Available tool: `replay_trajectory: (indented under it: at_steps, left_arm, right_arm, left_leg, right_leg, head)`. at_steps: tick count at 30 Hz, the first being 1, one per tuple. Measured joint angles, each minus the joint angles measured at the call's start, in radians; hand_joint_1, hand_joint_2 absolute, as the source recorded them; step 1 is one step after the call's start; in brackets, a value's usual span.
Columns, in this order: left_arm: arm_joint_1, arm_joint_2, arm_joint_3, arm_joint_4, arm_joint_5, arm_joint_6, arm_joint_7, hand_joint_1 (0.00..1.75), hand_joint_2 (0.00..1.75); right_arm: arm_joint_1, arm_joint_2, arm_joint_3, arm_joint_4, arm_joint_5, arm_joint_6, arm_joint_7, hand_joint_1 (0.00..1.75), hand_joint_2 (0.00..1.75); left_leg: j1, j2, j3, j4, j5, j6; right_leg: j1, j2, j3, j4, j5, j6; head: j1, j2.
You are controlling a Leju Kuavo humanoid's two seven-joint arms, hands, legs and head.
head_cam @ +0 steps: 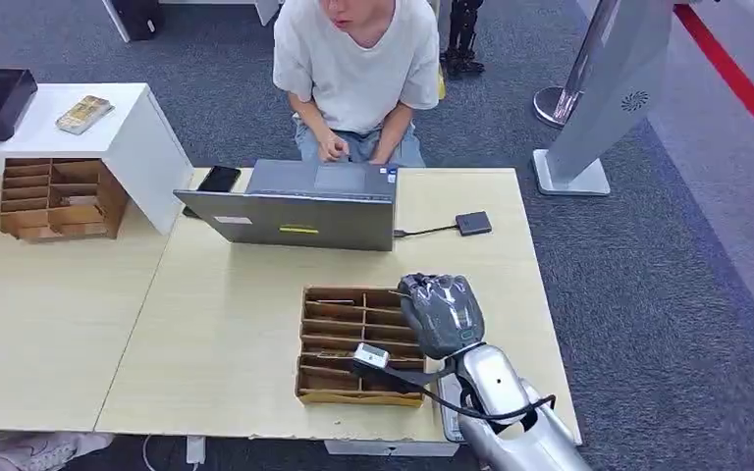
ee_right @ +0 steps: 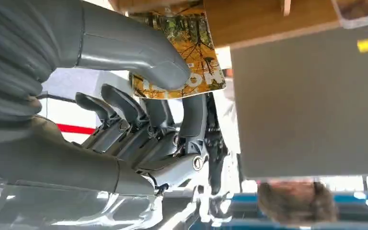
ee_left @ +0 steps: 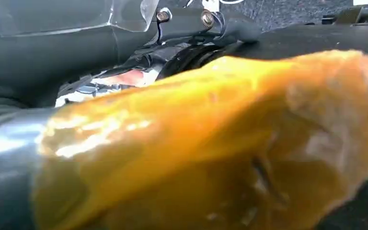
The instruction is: Pass the card to the sensor for recognition and then transmit it.
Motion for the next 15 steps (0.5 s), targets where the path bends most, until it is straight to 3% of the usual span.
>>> replay_trajectory:
  at_steps: [15]
  left_arm:
    - [-0.005, 0.009, -0.004, -0.024, 0.013, -0.002, 0.022, 0.00, 0.00]
  right_arm:
    - [0.014, -0.005, -0.016, -0.033, 0.002, -0.003, 0.000, 1.75, 1.75]
  left_leg:
    - [0.000, 0.001, 0.008, 0.000, -0.002, 0.000]
  right_leg:
    - [0.000, 0.001, 0.007, 0.000, -0.001, 0.000]
  head:
    - [0.000, 0.000]
